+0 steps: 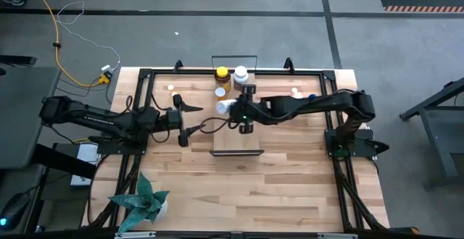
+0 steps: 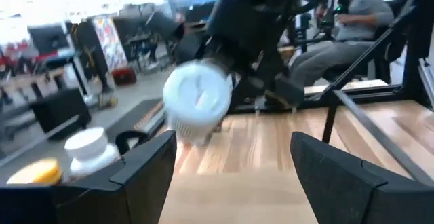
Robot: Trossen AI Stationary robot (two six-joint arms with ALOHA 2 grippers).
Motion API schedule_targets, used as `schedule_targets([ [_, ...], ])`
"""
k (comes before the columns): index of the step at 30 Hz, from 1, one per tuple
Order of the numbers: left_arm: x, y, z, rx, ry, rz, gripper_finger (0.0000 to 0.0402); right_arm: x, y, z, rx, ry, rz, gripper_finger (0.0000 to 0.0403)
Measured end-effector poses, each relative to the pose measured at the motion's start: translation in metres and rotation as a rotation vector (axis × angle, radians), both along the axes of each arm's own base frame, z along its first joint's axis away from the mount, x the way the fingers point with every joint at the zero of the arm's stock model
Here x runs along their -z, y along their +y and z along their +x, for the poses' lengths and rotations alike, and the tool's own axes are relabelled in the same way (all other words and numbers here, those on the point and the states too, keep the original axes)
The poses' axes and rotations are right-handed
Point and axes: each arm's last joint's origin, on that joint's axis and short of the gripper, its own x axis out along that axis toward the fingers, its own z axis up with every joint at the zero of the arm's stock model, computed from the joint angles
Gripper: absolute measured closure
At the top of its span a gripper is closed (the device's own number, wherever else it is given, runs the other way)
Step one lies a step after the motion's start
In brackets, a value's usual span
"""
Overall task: Pick and place medicine bottles onto shelf by color
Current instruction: Put the white and green medicine bottle on the shelf
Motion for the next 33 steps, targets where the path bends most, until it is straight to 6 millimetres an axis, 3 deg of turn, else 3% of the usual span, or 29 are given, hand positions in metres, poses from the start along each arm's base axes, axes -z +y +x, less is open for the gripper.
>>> schedule_targets([
  [7,0.006,-0.005,0.011,-0.104,0.010,0.062,0.0122,0.006,0.005,0.025,-0.059,-0.003,0.061,0.0233],
  [25,0.015,-0.007,0.024,-0.063,0.006,0.068,0.0122,0.002,0.016,0.031,-0.149,-0.061,0.131,0.0233],
  [33,0.008,-0.007,0.039,-0.044,0.003,0.066,0.0122,0.001,0.017,0.033,-0.179,-0.083,0.156,0.0233],
])
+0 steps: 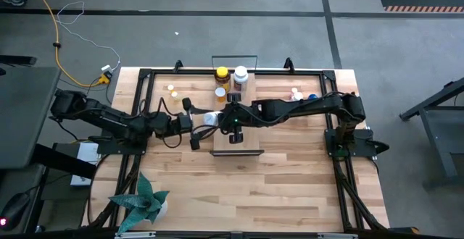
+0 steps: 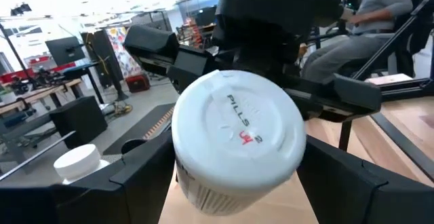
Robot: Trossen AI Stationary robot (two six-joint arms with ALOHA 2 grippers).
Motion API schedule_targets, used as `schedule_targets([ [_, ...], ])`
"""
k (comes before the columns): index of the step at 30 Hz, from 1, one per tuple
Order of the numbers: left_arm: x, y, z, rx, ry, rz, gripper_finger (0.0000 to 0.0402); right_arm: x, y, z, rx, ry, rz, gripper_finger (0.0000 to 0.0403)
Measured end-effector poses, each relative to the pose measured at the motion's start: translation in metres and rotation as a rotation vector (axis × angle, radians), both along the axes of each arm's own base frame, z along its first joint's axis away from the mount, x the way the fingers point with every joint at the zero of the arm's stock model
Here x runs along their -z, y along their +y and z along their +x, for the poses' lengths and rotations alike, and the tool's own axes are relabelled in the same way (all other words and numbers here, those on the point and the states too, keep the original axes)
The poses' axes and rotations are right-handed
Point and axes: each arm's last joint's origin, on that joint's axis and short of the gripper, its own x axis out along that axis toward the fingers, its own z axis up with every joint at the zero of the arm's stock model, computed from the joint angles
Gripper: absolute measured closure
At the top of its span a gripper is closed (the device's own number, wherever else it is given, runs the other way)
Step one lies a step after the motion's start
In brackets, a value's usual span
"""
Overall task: Pick and place medicine bottles onto shelf by color
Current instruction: Put the white and green medicine bottle on the shelf
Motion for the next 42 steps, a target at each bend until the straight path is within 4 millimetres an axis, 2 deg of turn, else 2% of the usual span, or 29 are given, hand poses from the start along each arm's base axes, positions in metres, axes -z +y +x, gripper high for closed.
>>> schedule_targets([
  [8,0.003,0.001,0.005,-0.024,0.023,0.001,0.0133,0.000,0.000,0.000,0.000,-0.001,0.000,0.0231],
  [16,0.003,0.001,0.005,-0.028,0.015,-0.016,0.0221,0.000,0.000,0.000,0.007,-0.003,0.009,0.0192],
  [20,0.003,0.002,0.004,-0.088,0.024,-0.017,0.0241,-0.001,-0.002,-0.002,0.036,0.012,-0.038,0.0184],
  [24,0.002,0.005,-0.002,-0.187,0.067,-0.009,0.0242,-0.006,-0.008,-0.016,0.114,0.093,-0.118,0.0182],
  [28,-0.003,0.006,-0.012,-0.241,0.087,-0.005,0.0242,-0.009,-0.023,-0.036,0.194,0.192,-0.020,0.0182],
  [30,-0.008,0.006,-0.017,-0.241,0.082,-0.018,0.0242,-0.006,-0.033,-0.049,0.247,0.228,0.048,0.0182],
  [33,-0.016,0.005,-0.025,-0.207,0.044,-0.052,0.0242,0.010,-0.043,-0.071,0.304,0.255,0.103,0.0182],
  [37,-0.017,0.003,-0.038,-0.097,-0.070,-0.084,0.0242,0.029,-0.047,-0.100,0.320,0.123,0.151,0.0181],
  [42,-0.013,0.007,-0.053,0.033,-0.328,-0.136,0.0242,0.033,-0.044,-0.116,0.209,-0.309,0.272,0.0181],
])
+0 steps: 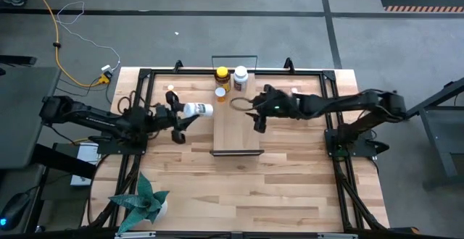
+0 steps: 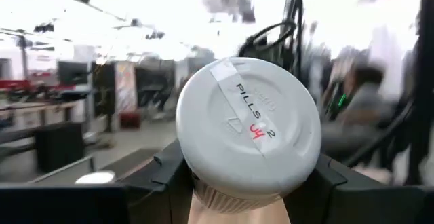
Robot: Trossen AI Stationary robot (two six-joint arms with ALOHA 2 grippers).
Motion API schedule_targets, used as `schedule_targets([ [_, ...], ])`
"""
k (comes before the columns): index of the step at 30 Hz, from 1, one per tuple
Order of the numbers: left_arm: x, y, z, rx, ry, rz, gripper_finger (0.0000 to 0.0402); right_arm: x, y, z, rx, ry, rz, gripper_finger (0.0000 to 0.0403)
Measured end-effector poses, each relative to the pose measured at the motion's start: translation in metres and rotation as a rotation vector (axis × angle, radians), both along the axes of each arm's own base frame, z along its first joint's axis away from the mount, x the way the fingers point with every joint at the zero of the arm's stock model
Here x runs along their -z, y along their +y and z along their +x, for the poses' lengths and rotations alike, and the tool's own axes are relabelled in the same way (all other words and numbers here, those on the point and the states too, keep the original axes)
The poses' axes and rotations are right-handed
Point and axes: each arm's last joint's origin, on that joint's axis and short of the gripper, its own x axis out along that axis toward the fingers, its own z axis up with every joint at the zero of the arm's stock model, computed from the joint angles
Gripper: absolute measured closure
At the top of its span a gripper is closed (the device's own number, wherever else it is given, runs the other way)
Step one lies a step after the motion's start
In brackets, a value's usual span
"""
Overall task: Pick and place medicine bottles onto shelf by color
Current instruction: Put the white and green medicine bottle on the shelf
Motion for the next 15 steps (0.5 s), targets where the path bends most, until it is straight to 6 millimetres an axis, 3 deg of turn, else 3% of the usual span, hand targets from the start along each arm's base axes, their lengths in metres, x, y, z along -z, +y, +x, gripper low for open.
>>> schedule_targets([
  [3,0.002,0.005,-0.004,0.044,-0.098,-0.053,0.0242,-0.003,0.003,0.000,-0.065,-0.316,0.055,0.0181],
  [7,0.004,0.009,0.000,0.068,-0.141,-0.110,0.0242,0.002,0.005,0.003,-0.113,-0.591,0.138,0.0181],
  [15,0.012,0.012,0.011,0.068,-0.219,-0.207,0.0242,0.024,0.002,0.038,-0.105,-0.674,0.217,0.0181],
])
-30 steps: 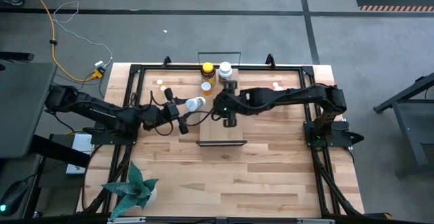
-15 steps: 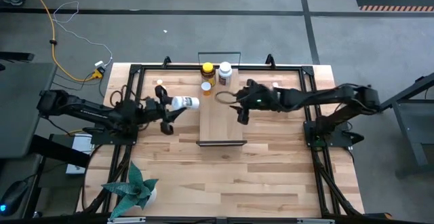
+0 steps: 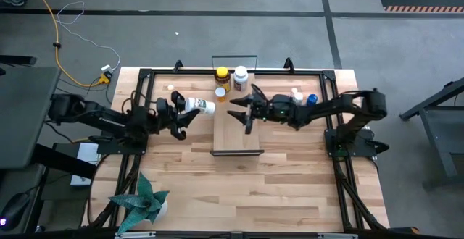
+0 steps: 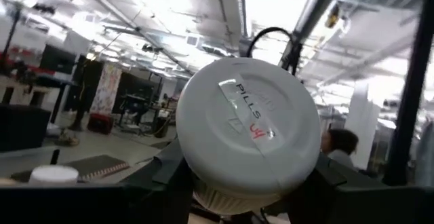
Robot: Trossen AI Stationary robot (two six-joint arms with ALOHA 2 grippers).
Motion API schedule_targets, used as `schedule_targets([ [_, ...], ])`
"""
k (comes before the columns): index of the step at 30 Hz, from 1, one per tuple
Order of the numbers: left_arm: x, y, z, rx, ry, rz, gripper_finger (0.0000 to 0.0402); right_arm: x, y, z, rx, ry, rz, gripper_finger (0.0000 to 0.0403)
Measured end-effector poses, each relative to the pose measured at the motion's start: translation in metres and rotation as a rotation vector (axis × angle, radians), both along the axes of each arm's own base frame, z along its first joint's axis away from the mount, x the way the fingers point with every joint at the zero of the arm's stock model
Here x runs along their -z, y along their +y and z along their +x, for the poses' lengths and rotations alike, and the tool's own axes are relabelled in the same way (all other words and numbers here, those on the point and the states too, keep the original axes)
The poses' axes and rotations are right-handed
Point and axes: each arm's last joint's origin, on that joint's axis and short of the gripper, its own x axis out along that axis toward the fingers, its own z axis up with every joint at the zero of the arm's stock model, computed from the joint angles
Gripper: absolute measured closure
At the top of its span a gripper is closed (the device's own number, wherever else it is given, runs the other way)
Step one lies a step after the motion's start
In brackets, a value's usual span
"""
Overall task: Pick and place medicine bottles onto shelf by color
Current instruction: Put the white and green medicine bottle on the shelf
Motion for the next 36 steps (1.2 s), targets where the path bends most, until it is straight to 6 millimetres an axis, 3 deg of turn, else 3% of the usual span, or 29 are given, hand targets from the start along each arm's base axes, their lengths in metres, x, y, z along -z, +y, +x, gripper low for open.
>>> schedule_targets([
  [11,0.005,0.004,0.021,-0.033,-0.024,-0.116,0.0243,0.003,-0.002,0.036,-0.019,-0.052,0.081,0.0181],
  [23,0.007,0.003,0.026,0.001,-0.029,-0.169,0.0243,-0.004,0.002,0.037,-0.078,-0.114,0.107,0.0181],
  [36,-0.001,0.001,0.040,0.173,-0.043,-0.250,0.0243,-0.008,0.013,0.037,-0.116,-0.154,0.063,0.0180],
])
